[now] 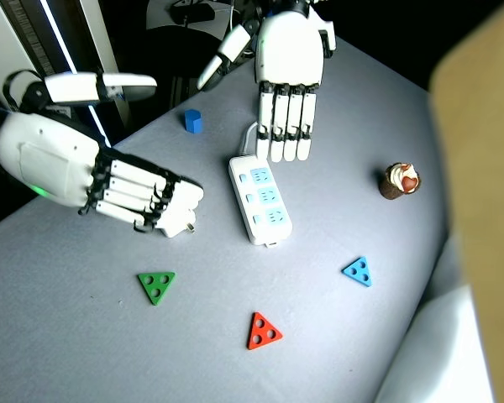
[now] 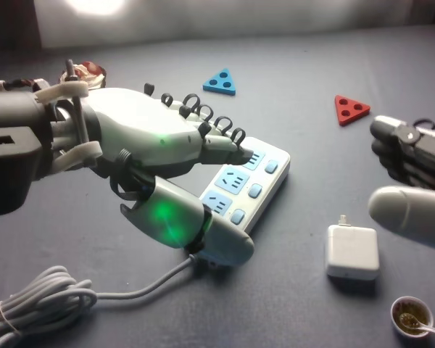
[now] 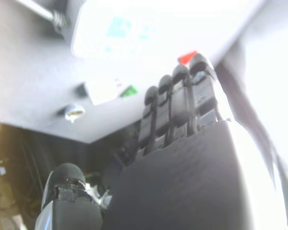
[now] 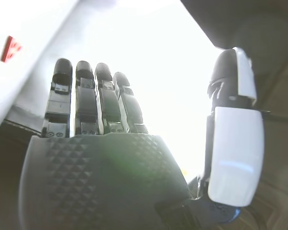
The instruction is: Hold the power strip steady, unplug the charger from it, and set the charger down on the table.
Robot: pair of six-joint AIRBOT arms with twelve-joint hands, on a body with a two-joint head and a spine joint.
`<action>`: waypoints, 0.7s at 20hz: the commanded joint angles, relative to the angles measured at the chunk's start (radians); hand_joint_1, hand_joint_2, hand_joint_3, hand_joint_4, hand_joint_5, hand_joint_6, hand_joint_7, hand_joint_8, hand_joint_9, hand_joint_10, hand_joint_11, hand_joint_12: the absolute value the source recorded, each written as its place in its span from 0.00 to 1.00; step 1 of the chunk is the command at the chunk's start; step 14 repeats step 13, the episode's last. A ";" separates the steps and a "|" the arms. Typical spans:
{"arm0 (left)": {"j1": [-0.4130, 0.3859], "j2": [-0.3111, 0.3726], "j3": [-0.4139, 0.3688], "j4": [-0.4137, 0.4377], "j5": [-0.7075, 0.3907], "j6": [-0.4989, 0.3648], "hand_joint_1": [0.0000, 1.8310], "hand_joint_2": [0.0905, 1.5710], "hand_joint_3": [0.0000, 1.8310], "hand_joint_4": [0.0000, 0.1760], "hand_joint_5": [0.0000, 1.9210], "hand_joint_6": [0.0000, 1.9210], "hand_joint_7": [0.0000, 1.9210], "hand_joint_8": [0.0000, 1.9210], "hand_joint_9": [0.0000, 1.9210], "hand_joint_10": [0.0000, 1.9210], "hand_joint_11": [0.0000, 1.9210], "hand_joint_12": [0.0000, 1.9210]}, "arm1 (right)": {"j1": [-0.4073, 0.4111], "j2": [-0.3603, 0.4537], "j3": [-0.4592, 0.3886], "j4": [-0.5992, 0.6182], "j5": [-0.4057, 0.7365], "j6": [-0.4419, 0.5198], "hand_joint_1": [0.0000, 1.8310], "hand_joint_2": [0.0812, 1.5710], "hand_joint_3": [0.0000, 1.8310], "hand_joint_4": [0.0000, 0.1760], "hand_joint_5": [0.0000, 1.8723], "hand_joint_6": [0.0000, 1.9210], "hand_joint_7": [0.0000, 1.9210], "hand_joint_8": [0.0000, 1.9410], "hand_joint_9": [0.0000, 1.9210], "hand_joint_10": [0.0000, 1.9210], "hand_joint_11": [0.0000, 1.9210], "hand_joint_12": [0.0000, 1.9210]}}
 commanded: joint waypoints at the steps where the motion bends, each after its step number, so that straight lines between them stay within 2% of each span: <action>1: -0.024 0.006 -0.007 0.001 -0.069 0.004 0.00 0.59 0.00 0.00 0.04 0.00 0.04 0.00 0.03 0.00 0.01 0.03 | 0.010 0.009 -0.001 -0.038 0.121 0.020 0.32 0.54 0.00 0.00 0.03 0.00 0.05 0.00 0.05 0.00 0.00 0.12; 2: -0.037 0.007 -0.009 0.001 -0.060 0.005 0.00 0.59 0.00 0.00 0.04 0.00 0.03 0.00 0.02 0.00 0.00 0.03 | 0.015 0.009 -0.001 -0.044 0.120 0.021 0.32 0.54 0.00 0.00 0.03 0.00 0.05 0.00 0.06 0.00 0.00 0.13; 4: -0.061 0.000 -0.008 0.001 -0.046 0.005 0.00 0.59 0.00 0.00 0.05 0.00 0.03 0.00 0.02 0.00 0.01 0.03 | 0.023 0.009 -0.004 -0.041 0.120 0.026 0.21 0.52 0.00 0.00 0.05 0.00 0.06 0.00 0.07 0.00 0.00 0.16; 6: -0.078 -0.006 -0.007 0.001 -0.037 0.005 0.00 0.59 0.00 0.00 0.05 0.00 0.04 0.00 0.02 0.00 0.01 0.03 | 0.051 0.017 -0.010 0.015 0.115 0.027 0.10 0.51 0.00 0.00 0.04 0.00 0.05 0.00 0.05 0.00 0.00 0.14; 9: -0.091 -0.004 -0.006 -0.008 -0.037 0.005 0.00 0.60 0.00 0.00 0.04 0.00 0.04 0.00 0.02 0.00 0.00 0.03 | 0.073 0.042 -0.034 0.080 0.081 0.042 0.06 0.51 0.00 0.00 0.05 0.00 0.05 0.00 0.06 0.00 0.01 0.14; 12: -0.120 0.011 -0.007 -0.010 -0.019 0.009 0.00 0.61 0.00 0.00 0.06 0.01 0.06 0.01 0.04 0.01 0.02 0.04 | 0.084 0.048 -0.052 0.106 0.102 0.045 0.00 0.56 0.01 0.00 0.05 0.00 0.06 0.00 0.06 0.00 0.00 0.14; 14: -0.137 0.012 -0.006 -0.010 -0.001 0.019 0.00 0.61 0.00 0.00 0.06 0.00 0.05 0.00 0.03 0.00 0.02 0.03 | 0.092 0.048 -0.053 0.131 0.096 0.045 0.00 0.57 0.01 0.00 0.05 0.00 0.06 0.00 0.06 0.00 0.00 0.13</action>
